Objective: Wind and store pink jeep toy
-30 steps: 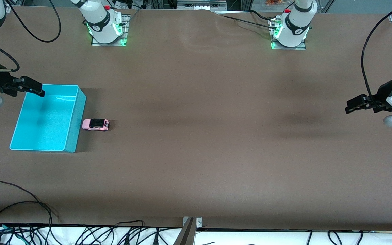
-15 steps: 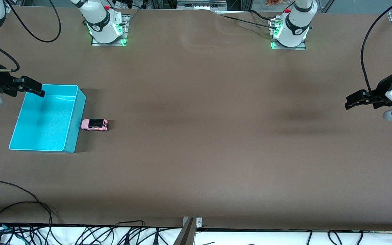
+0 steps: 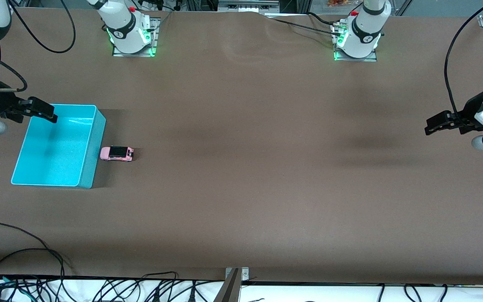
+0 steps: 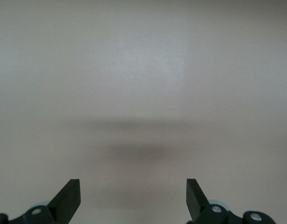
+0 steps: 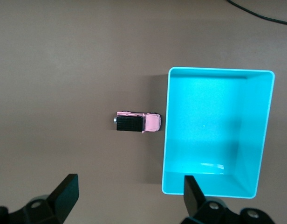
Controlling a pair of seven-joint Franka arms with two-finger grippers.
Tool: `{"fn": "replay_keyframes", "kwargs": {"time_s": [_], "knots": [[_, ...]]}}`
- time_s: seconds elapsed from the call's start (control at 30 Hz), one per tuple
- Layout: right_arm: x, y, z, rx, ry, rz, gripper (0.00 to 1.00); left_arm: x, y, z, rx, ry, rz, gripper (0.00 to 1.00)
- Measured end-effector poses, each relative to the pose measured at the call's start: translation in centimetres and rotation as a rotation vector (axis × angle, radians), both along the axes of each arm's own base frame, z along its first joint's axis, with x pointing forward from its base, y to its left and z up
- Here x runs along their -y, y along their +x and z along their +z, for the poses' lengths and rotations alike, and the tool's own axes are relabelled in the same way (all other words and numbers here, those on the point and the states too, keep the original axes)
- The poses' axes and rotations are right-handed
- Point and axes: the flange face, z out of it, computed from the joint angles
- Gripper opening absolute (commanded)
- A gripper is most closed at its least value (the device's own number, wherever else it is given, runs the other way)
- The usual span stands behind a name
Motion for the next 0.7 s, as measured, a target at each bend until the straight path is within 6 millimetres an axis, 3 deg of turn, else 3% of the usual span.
{"fn": "replay_keyframes", "kwargs": {"time_s": [0.37, 0.7], "knots": [[-0.3, 0.1, -0.3, -0.006, 0.001, 0.003, 1.00, 0.1, 0.0, 0.0, -0.001, 0.000, -0.001, 1.00], [-2.1, 0.2, 0.6, 0.012, 0.001, 0.014, 1.00, 0.3, 0.0, -0.1, -0.001, 0.000, -0.005, 1.00]]}}
